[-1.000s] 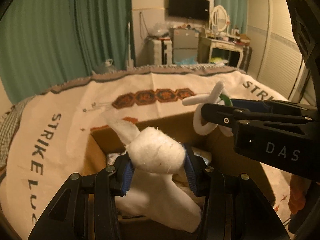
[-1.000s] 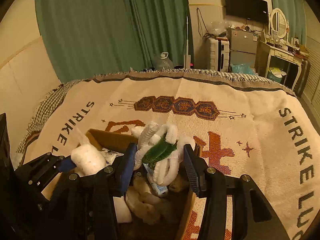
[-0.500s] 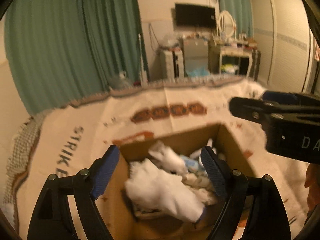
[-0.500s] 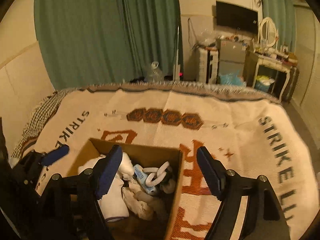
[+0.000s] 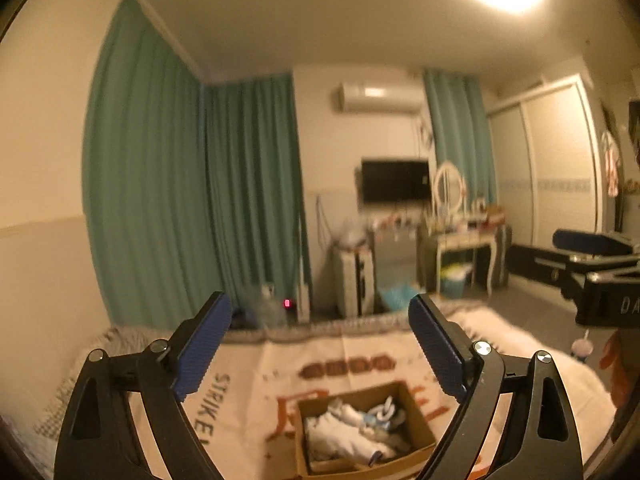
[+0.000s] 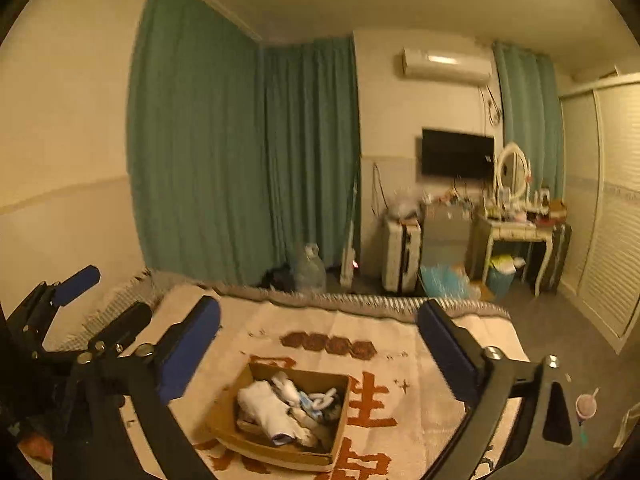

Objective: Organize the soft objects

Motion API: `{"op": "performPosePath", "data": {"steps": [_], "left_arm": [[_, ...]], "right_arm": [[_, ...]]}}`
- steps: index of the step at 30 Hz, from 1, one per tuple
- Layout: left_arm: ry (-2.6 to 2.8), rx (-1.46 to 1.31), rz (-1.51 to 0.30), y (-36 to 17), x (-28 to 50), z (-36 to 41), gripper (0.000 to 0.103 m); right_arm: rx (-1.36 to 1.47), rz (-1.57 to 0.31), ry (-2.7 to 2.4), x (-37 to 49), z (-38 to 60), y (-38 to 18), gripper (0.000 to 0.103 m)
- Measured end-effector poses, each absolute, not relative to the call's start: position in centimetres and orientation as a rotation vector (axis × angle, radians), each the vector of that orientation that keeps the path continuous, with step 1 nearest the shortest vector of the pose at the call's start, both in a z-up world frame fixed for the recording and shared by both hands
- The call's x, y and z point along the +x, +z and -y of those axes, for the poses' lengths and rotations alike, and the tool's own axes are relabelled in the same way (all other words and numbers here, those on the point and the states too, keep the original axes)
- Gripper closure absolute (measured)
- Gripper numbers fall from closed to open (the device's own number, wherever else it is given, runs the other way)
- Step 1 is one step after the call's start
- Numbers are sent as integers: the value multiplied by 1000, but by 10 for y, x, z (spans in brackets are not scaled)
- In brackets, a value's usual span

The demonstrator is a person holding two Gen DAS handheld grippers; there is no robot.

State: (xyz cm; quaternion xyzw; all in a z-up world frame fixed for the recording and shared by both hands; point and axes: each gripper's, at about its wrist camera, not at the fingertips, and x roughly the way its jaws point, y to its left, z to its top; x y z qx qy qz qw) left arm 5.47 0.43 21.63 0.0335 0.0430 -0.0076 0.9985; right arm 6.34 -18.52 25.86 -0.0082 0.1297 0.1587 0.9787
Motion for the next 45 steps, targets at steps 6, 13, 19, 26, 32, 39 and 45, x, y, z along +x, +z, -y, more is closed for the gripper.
{"op": "performPosePath", "data": {"steps": [6, 13, 19, 26, 32, 39, 45], "left_arm": [[23, 60, 29, 224, 8, -10, 3], [47, 10, -19, 178, 2, -15, 3], [67, 14, -140, 103, 25, -20, 3], [56, 15, -274, 62, 37, -13, 3], [64, 0, -279, 57, 34, -15, 3], [58, -12, -297, 53, 34, -19, 3], [57, -13, -302, 52, 35, -19, 3]], "right_arm": [[-24, -168, 372, 1, 180, 268, 0], [-66, -77, 301, -36, 173, 217, 0], [-3, -126, 292, -21, 185, 150, 0], [12, -243, 265, 13, 186, 93, 0], [14, -296, 263, 28, 186, 71, 0], [8, -306, 261, 27, 183, 68, 0], [3, -312, 253, 28, 179, 69, 0]]}}
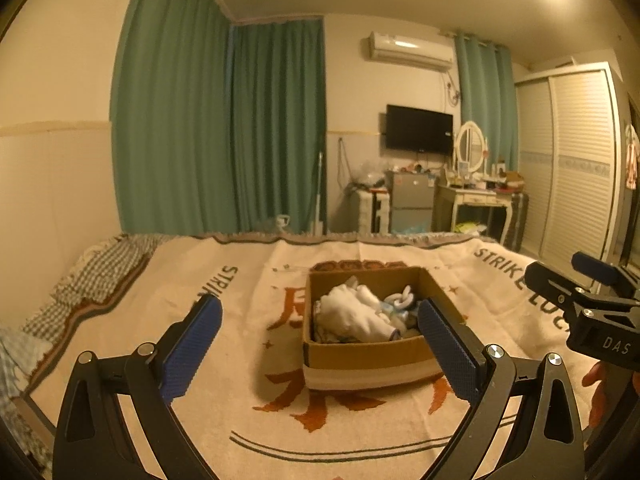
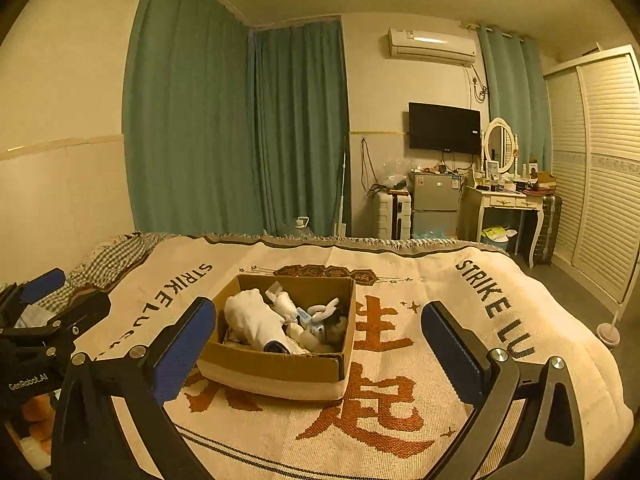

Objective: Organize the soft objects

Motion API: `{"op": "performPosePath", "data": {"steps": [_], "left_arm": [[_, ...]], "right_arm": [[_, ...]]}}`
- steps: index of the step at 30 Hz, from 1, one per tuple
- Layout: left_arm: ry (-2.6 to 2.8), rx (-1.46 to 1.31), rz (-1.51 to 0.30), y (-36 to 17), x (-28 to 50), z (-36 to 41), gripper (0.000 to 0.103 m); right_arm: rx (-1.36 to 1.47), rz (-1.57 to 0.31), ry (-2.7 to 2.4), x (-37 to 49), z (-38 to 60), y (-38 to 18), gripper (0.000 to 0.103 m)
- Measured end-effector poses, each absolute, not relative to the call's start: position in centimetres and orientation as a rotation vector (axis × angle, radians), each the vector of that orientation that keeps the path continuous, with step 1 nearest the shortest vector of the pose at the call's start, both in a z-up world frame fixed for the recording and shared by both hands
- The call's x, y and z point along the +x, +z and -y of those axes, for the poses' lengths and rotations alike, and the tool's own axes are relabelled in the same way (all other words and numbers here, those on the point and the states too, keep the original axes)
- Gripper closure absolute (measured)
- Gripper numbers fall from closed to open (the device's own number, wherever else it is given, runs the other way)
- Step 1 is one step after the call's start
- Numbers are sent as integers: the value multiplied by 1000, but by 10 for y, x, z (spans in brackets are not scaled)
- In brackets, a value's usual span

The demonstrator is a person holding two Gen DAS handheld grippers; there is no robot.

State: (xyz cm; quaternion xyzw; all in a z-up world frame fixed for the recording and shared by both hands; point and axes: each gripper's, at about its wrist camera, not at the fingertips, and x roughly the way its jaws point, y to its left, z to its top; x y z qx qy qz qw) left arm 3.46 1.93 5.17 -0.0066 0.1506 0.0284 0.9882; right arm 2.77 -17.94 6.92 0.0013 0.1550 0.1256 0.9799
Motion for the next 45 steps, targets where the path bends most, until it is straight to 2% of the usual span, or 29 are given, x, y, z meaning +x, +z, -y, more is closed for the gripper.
{"op": "performPosePath", "data": {"steps": [45], "left_arm": [[69, 8, -323, 48, 37, -14, 3]], "right_arm": [[-17, -339, 250, 29, 176, 60, 0]]}}
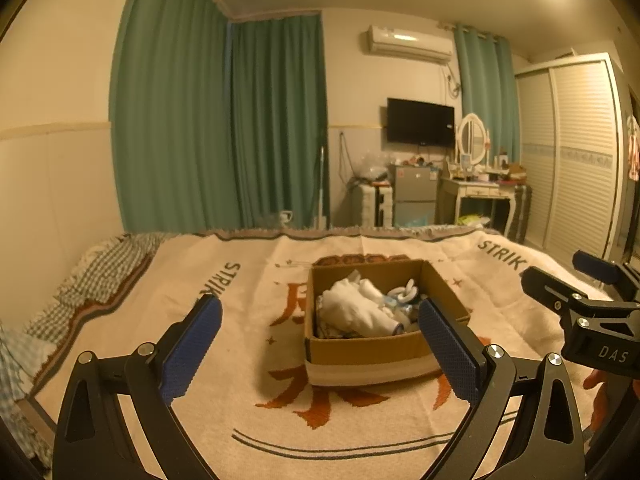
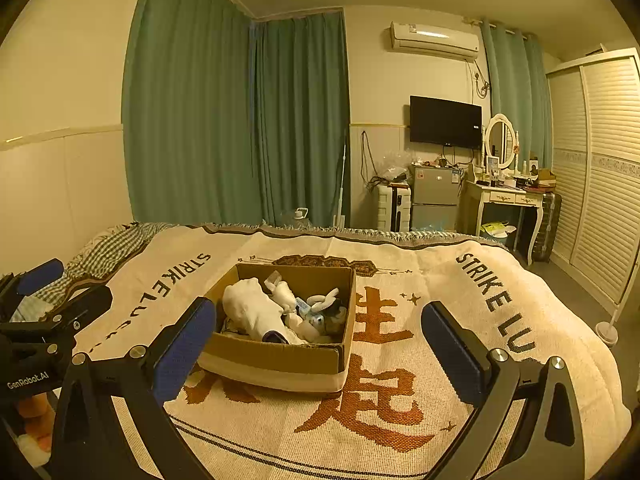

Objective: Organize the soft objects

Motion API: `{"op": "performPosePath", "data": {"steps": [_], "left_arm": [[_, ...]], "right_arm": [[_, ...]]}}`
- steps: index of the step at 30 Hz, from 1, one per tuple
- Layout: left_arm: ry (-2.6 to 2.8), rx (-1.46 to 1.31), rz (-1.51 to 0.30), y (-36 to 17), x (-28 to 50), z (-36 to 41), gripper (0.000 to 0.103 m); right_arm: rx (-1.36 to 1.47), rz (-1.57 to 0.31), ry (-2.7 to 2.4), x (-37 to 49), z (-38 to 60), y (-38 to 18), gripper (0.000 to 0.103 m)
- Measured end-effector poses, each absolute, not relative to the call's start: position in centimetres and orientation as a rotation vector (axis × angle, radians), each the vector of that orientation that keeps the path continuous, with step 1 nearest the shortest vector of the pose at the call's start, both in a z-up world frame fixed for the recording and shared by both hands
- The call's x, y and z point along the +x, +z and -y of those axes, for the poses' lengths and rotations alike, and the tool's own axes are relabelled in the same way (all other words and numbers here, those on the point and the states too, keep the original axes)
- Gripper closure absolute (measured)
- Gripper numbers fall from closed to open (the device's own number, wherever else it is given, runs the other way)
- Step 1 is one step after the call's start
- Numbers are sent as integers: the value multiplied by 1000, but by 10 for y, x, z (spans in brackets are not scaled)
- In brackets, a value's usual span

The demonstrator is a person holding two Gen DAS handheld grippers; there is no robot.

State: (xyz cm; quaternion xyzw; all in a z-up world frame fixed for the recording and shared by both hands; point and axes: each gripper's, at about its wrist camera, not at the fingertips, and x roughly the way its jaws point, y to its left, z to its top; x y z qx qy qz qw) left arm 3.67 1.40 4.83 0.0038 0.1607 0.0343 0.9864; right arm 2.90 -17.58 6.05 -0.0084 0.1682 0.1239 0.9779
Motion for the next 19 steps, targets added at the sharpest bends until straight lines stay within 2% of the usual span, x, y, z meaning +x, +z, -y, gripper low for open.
{"op": "performPosePath", "data": {"steps": [19], "left_arm": [[79, 9, -323, 50, 38, -15, 3]], "right_arm": [[-12, -351, 250, 31, 175, 58, 0]]}}
